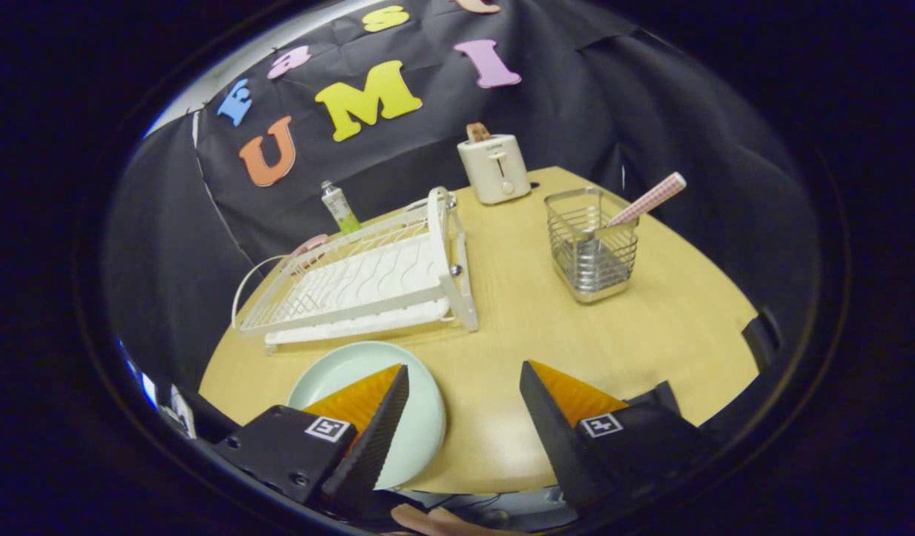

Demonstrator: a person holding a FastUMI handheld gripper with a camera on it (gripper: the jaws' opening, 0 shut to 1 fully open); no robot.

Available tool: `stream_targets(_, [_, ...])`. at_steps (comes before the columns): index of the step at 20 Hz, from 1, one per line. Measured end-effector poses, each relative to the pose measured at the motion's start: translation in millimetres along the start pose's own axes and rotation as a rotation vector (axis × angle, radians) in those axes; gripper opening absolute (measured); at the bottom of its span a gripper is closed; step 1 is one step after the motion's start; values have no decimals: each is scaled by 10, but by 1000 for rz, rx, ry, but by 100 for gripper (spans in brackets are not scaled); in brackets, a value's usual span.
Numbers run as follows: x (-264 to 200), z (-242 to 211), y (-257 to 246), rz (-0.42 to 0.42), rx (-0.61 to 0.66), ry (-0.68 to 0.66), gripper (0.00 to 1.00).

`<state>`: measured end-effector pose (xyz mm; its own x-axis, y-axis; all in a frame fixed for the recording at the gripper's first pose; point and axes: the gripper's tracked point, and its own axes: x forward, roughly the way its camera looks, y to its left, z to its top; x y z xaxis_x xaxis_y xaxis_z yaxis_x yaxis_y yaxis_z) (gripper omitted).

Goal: Take the plate from the dish rack, then take the spoon from the basket and place it into the plate.

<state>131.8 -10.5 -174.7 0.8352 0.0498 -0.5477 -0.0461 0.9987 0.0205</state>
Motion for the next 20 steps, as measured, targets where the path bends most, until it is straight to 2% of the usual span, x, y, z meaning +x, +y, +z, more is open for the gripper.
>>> stream_targets(3, [-123, 169, -140, -13, -72, -123, 100])
stream_targets(7, [-318, 423, -496, -26, -88, -293, 100])
stream_targets(14, [-298, 738, -1102, -36, -80, -394, 100])
stream_targets(16, [-225, 838, -1201, -12, -88, -422, 100])
stream_targets(18, [-78, 888, -1265, 35, -96, -412, 99])
stream_targets(20, [110, 961, -1454, 8, -67, -388, 97])
